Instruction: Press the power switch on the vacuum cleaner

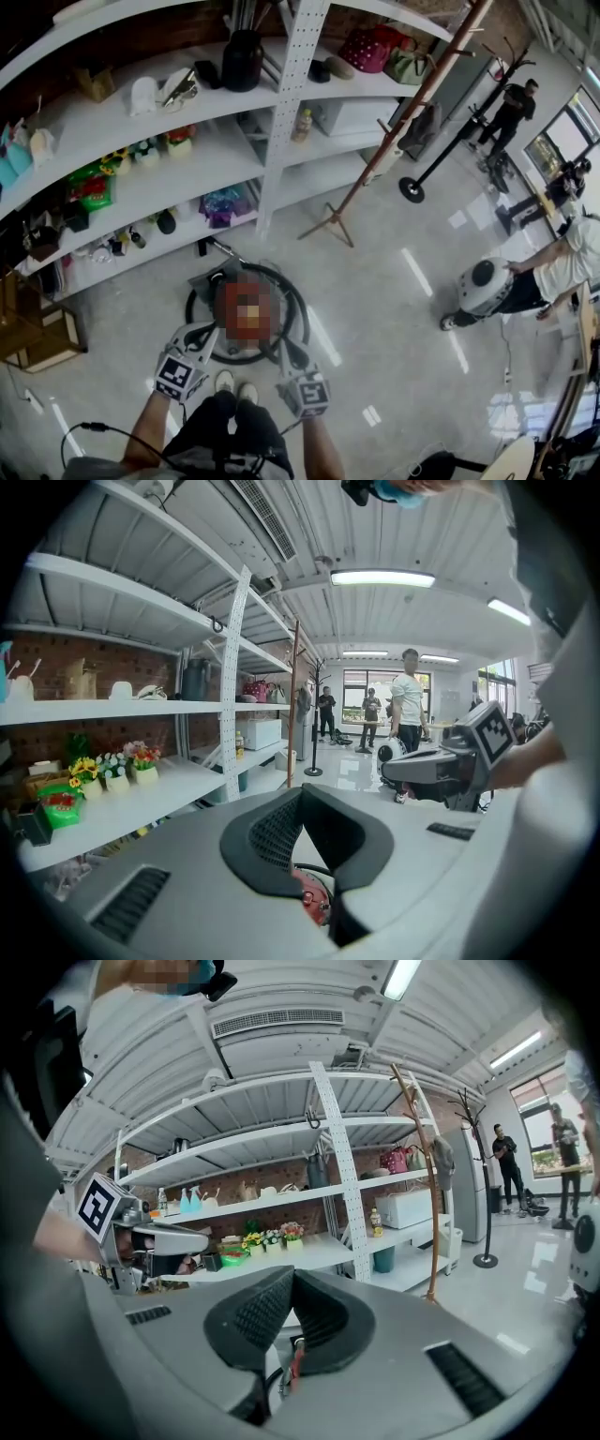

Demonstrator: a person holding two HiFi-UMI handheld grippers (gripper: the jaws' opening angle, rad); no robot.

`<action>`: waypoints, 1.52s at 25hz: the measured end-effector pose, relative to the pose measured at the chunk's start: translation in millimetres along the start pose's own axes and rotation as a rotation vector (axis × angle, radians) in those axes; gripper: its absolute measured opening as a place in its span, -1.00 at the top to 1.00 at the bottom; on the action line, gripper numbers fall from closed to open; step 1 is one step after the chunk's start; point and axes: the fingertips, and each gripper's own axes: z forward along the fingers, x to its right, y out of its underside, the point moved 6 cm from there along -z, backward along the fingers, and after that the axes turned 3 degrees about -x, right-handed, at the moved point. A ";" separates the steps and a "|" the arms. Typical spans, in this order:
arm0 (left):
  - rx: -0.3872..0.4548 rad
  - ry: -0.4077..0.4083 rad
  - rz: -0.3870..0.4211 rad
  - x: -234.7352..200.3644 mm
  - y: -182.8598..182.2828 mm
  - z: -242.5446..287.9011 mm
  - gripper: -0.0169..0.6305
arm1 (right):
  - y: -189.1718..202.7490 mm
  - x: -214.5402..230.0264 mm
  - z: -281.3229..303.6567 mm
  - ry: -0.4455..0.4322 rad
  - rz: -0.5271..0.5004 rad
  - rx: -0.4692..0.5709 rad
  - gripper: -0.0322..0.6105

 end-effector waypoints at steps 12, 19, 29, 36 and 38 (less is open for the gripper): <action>0.044 -0.002 0.042 -6.6 -39.8 -12.8 0.97 | -43.2 -6.9 -12.5 0.027 0.017 0.034 0.87; 0.060 0.002 0.060 -2.4 -56.8 -22.4 0.97 | -58.8 -9.8 -24.3 0.025 -0.003 0.077 0.87; 0.104 -0.015 0.101 2.8 -77.2 -39.7 0.97 | -78.9 -11.4 -47.8 0.044 -0.022 0.114 0.87; 0.133 -0.025 0.121 4.7 -89.5 -46.9 0.97 | -89.7 -13.9 -54.2 0.043 -0.047 0.148 0.87; 0.141 -0.034 0.122 2.3 -91.3 -51.0 0.97 | -91.9 -15.0 -55.9 0.044 -0.049 0.156 0.87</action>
